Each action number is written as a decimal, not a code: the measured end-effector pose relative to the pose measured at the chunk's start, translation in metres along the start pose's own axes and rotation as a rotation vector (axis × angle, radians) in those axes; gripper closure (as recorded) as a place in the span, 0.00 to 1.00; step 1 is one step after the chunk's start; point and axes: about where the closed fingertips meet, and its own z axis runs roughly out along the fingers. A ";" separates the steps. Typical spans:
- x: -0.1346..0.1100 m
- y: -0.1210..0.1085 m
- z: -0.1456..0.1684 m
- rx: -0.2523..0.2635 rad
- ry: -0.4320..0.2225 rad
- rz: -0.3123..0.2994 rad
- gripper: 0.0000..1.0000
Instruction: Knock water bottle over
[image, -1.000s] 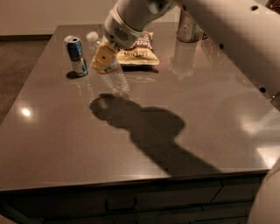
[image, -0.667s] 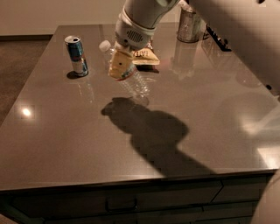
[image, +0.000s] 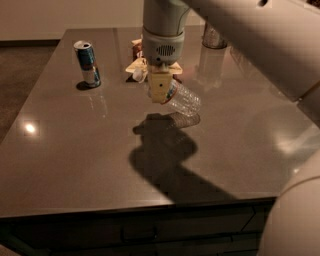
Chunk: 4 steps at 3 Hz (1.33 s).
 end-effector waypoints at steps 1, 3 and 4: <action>0.011 -0.002 0.013 -0.023 0.086 -0.053 0.40; 0.014 0.004 0.034 -0.055 0.145 -0.119 0.00; 0.013 0.003 0.038 -0.048 0.143 -0.126 0.00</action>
Offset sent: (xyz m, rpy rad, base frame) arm -0.0122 -0.0287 -0.0363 -0.2510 0.0948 0.1197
